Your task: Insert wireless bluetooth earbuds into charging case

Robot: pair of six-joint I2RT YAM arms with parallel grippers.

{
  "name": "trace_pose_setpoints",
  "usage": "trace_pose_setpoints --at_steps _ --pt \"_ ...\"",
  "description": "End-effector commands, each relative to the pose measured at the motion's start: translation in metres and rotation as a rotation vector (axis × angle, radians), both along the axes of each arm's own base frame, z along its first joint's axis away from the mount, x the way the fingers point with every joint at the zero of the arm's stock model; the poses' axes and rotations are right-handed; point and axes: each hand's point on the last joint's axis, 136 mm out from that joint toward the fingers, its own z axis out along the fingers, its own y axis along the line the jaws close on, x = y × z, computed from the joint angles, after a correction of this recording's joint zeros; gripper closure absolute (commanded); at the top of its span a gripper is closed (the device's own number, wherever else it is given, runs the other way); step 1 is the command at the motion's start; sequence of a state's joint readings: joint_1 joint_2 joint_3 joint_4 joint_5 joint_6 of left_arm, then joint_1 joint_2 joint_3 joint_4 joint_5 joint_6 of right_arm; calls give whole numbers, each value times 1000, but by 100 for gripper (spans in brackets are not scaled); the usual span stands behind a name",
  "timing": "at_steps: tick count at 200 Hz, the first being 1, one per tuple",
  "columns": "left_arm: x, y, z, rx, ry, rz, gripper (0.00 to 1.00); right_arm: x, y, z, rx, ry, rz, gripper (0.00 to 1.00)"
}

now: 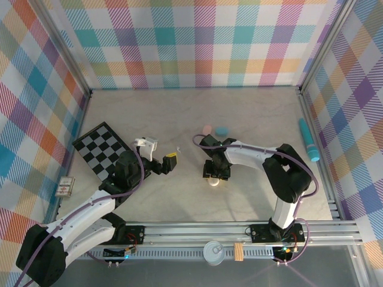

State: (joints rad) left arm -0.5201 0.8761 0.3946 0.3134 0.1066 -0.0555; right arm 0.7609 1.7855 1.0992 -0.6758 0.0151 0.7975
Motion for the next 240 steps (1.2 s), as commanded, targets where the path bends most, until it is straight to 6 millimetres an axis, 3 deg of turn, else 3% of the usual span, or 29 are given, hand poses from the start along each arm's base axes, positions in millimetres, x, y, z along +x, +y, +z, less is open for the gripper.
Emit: trace_pose_setpoints --at_steps 1,27,59,127,195,240 --pt "-1 3 1 2 -17 0 0 -5 1 -3 -13 27 14 49" --pt "-2 2 1 3 -17 -5 0 -5 0 1 -11 18 15 55" --pt "-1 1 1 3 -19 -9 0 1 -2 14 -1 -40 8 55" --pt "-7 -12 2 -32 -11 -89 0 30 -5 76 83 -302 16 57" --pt "-33 -52 9 -185 28 -298 0 45 7 138 234 -465 46 57" --pt "-38 -83 6 -228 47 -385 9 46 17 162 311 -496 63 57"
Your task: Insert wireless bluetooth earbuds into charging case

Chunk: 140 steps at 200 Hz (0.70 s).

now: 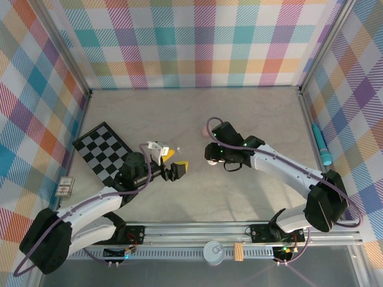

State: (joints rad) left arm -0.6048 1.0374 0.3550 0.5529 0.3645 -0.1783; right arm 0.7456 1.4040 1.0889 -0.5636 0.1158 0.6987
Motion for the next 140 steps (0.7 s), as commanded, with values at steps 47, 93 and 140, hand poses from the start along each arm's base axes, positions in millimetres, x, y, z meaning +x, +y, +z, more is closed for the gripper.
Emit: trace_pose_setpoints --at_steps 47,93,140 --pt "-9 -50 14 -119 -8 -160 14 1 21 44 150 -65 74 57" --pt "-6 -75 10 -153 21 -208 23 -2 33 52 221 -83 123 57" --pt "3 -88 18 -236 19 -226 34 -6 34 53 236 -72 138 57"
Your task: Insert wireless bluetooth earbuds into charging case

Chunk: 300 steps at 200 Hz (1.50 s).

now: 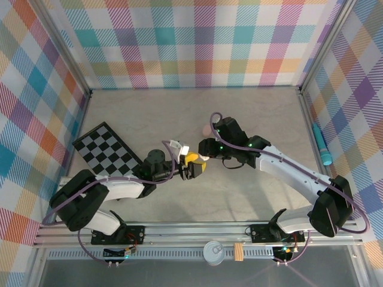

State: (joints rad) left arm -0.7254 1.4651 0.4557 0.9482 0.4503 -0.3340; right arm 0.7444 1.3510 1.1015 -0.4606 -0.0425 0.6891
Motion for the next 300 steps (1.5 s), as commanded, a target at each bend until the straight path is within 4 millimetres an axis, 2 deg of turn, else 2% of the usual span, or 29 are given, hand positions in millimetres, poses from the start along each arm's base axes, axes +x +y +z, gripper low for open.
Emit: trace_pose_setpoints --at_steps 1,82,108,136,163,185,215,235,253,300 --pt "1 -13 34 -118 -66 -38 34 -1 3 11 37 -27 29 57" --pt "0 -20 37 -133 -72 -76 78 -4 1 7 39 -16 27 56" --pt "-2 -19 38 -137 -76 -85 87 -3 0 13 48 -36 27 49" --pt "-5 -18 43 -144 -93 -92 90 -2 -3 26 65 -88 33 36" --pt "-12 -15 56 -163 -129 -119 90 -5 -8 52 167 -193 81 30" --pt "-16 -12 71 -188 -158 -135 90 -16 -12 73 232 -351 177 25" --pt "-20 -9 91 -229 -186 -157 90 -32 -22 86 346 -484 239 29" --pt "-24 -8 108 -275 -203 -182 90 -43 -27 105 545 -508 265 33" --pt "-29 -11 118 -291 -207 -220 90 -60 -26 124 717 -494 386 35" --pt "-38 -9 154 -375 -232 -264 90 -78 -27 137 793 -543 475 44"
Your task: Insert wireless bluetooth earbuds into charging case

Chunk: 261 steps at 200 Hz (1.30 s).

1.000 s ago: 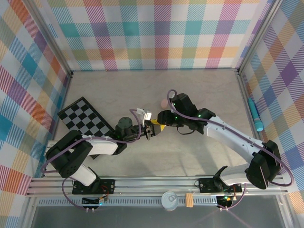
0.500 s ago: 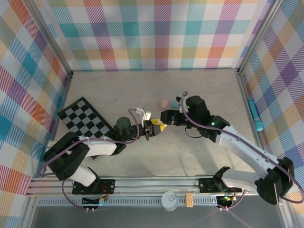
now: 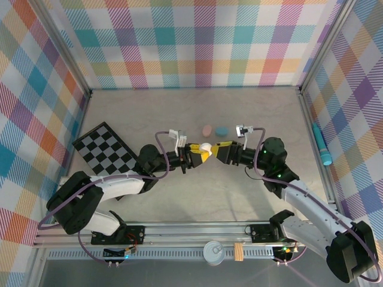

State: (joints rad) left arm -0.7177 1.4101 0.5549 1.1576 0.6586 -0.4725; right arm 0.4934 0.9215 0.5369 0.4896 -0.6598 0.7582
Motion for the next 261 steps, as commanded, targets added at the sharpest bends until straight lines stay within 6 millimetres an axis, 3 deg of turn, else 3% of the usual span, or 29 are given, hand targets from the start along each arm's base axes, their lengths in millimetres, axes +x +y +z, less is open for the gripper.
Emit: trace_pose_setpoints --at_steps 1,32,60,85,139,192,261 --pt "-13 4 48 -107 -86 -57 90 -27 2 40 106 -132 132 44" --pt "-19 4 61 -127 -97 -88 90 -29 4 48 100 -140 158 55" --pt "-23 4 73 -145 -108 -113 90 -30 5 54 102 -153 166 56" --pt "-28 2 74 -141 -115 -141 90 -30 5 61 114 -164 170 62" --pt "-39 -2 80 -146 -121 -206 89 -32 6 68 116 -195 188 65" --pt "-41 -2 83 -153 -117 -216 88 -35 11 66 91 -208 217 61" --pt "-39 -6 74 -118 -106 -210 85 -30 13 57 43 -197 197 74"
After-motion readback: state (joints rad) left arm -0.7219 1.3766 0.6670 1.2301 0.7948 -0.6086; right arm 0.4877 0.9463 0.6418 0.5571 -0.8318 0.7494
